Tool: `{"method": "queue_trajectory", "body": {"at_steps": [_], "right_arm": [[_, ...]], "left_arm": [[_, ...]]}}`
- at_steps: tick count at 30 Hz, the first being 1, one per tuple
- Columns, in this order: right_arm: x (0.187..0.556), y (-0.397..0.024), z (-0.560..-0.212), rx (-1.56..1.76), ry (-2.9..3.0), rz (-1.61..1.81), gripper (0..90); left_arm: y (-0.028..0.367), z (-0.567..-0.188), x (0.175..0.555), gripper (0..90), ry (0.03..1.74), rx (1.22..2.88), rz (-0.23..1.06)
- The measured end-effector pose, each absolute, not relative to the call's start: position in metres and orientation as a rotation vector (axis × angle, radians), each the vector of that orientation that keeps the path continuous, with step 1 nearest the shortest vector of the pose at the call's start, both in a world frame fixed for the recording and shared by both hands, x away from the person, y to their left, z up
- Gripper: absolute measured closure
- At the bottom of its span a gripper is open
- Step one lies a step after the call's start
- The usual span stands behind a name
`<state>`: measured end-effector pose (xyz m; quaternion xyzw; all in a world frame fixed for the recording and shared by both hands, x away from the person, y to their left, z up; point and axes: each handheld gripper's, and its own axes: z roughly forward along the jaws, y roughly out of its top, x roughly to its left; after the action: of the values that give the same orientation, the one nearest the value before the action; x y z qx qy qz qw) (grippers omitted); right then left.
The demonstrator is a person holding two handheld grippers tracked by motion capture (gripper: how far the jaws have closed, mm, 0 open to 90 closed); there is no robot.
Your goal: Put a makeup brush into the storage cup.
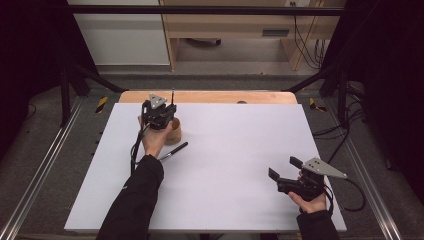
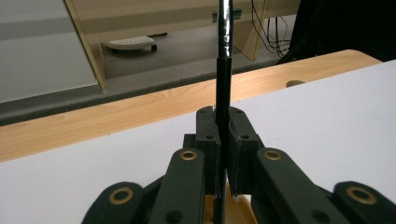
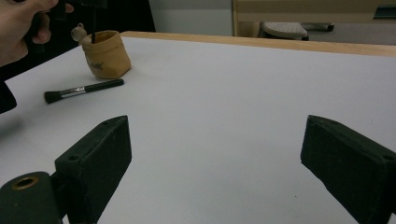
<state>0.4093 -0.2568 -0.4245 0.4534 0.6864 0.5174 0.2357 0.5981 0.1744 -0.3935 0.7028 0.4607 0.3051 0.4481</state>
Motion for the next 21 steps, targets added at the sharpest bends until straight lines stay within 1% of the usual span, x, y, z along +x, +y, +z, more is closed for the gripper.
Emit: {"method": "queue_trajectory", "body": {"at_steps": [11, 21], "right_arm": [[0.409, -0.257, -0.425, 1.238, 1.888, 1.417, 9.2], [0.409, -0.256, -0.424, 1.243, 1.889, 1.421, 9.3]], "left_arm": [[0.177, -0.404, 0.594, 84.6, 1.139, 1.745, 0.742], [0.178, -0.413, 0.588, 84.5, 1.126, 1.784, 0.747]]}}
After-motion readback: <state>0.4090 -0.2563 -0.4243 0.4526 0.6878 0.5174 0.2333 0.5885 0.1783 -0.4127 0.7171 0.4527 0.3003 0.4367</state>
